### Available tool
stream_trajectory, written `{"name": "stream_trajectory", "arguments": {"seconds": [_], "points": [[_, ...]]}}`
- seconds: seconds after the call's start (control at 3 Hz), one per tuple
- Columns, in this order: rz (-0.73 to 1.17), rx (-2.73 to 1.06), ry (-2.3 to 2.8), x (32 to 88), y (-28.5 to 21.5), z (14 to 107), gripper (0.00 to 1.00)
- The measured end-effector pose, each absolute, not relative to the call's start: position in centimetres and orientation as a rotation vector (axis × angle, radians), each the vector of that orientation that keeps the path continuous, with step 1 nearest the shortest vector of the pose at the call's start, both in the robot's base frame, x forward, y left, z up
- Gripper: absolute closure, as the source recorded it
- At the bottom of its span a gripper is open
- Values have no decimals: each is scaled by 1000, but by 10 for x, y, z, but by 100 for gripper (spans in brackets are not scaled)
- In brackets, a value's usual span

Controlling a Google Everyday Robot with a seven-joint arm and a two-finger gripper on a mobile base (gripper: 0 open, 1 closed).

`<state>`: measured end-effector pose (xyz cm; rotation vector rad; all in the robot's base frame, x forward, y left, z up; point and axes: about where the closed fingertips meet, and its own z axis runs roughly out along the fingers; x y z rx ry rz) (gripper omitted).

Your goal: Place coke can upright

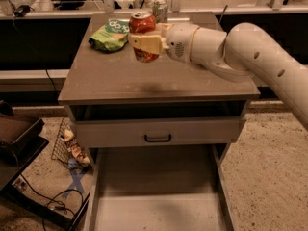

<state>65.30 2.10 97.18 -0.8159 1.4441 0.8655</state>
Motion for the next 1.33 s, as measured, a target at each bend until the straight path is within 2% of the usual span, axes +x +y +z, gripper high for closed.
{"name": "stream_trajectory", "arguments": {"seconds": [0.67,1.33], "points": [[826,-800,1414,650,64,927,100],[726,-814,1413,680,96,889,100]]}}
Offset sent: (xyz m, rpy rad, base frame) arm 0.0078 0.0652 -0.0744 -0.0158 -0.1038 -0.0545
